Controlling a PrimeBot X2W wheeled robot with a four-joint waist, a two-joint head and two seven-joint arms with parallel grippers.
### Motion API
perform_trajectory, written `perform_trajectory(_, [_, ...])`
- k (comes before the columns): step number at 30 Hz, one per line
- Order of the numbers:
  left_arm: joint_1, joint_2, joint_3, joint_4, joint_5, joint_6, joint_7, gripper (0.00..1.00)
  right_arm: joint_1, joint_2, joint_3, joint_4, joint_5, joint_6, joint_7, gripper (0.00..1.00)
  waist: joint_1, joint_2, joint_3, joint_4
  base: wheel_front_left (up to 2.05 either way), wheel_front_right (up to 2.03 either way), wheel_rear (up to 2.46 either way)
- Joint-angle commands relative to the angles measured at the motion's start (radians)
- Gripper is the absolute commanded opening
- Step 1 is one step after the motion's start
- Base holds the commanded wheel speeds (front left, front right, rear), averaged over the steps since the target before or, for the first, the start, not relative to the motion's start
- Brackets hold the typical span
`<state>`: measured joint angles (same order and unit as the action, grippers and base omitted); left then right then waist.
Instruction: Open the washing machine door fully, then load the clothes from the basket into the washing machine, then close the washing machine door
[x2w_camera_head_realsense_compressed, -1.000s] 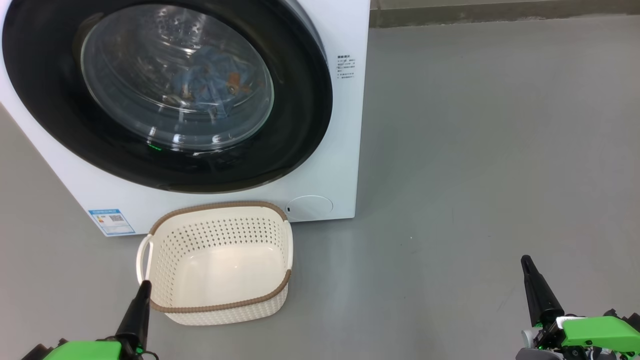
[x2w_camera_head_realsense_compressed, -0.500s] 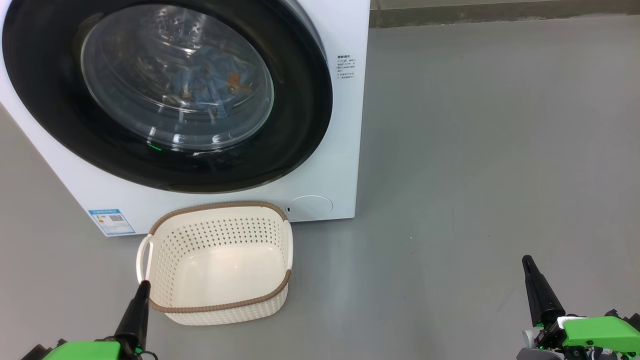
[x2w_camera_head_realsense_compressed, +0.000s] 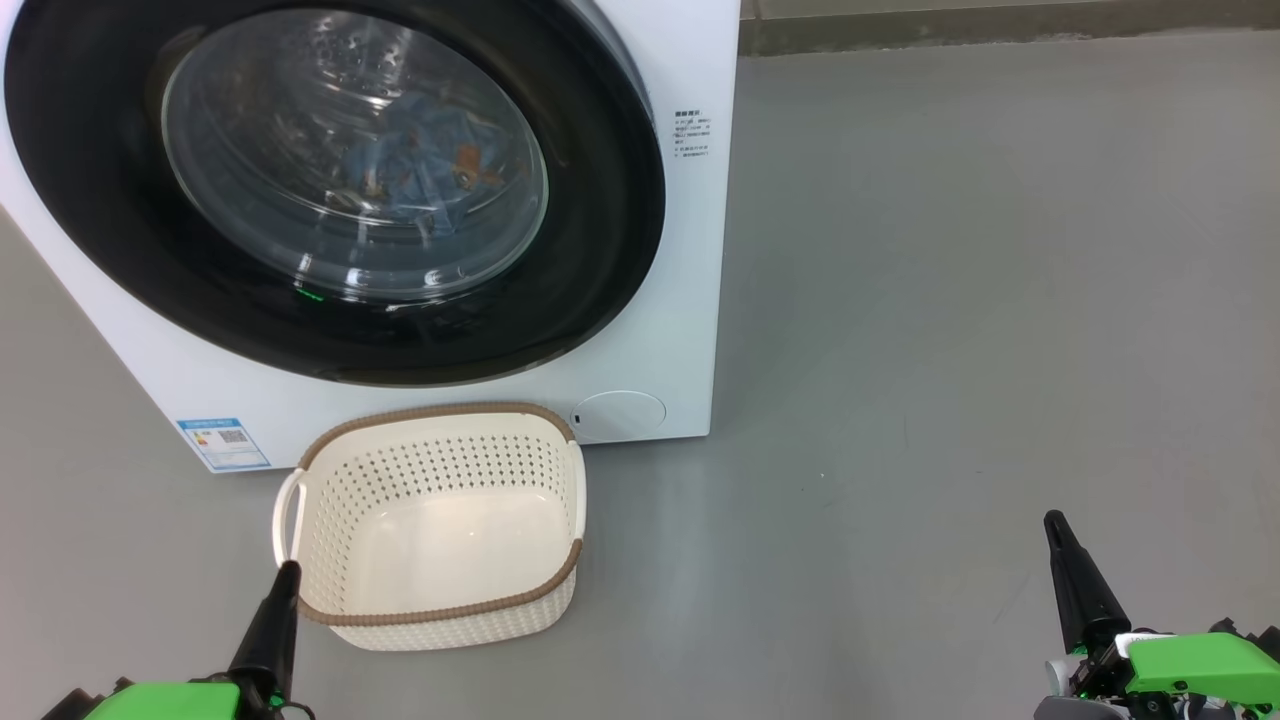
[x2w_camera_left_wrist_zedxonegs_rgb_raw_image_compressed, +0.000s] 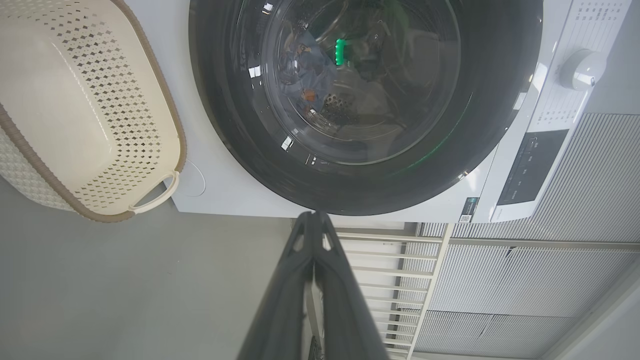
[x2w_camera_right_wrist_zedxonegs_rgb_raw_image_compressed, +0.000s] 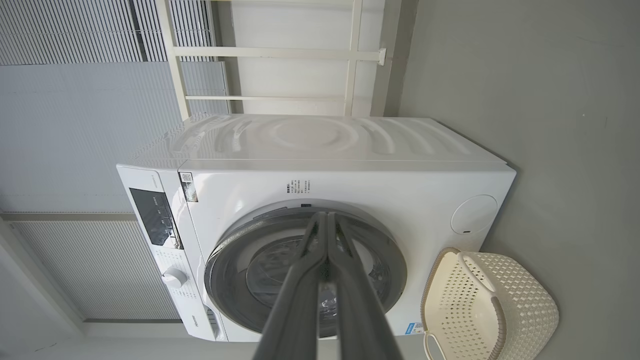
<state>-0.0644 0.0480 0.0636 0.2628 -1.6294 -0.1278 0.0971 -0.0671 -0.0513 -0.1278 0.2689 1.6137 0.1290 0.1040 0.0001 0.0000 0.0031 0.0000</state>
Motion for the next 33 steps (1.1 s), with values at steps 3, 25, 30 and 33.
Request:
perform_trajectory(3, [-0.042,0.014,0.035,-0.018,0.008,-0.003,0.003,0.00,-0.040,-0.004,0.020,-0.025,0.000,0.002,0.004,0.00,0.0000,0.0000,0.000,0.000,0.00,0.00,0.00])
perform_trajectory(25, [-0.043,0.011,0.039,-0.018,0.011,-0.003,0.007,0.00,-0.040,-0.002,0.018,-0.024,-0.002,0.002,0.006,0.00,0.0000,0.0000,0.000,0.000,0.00,0.00,0.00])
perform_trajectory(30, [-0.043,0.010,0.040,-0.018,0.012,-0.003,0.008,0.00,-0.040,-0.002,0.018,-0.024,-0.002,0.002,0.006,0.00,0.0000,0.0000,0.000,0.000,0.00,0.00,0.00])
perform_trajectory(33, [-0.043,0.010,0.040,-0.018,0.013,-0.003,0.008,0.00,-0.041,-0.002,0.017,-0.024,-0.002,0.002,0.006,0.00,-0.0001,0.0000,0.000,0.000,0.00,0.00,0.00])
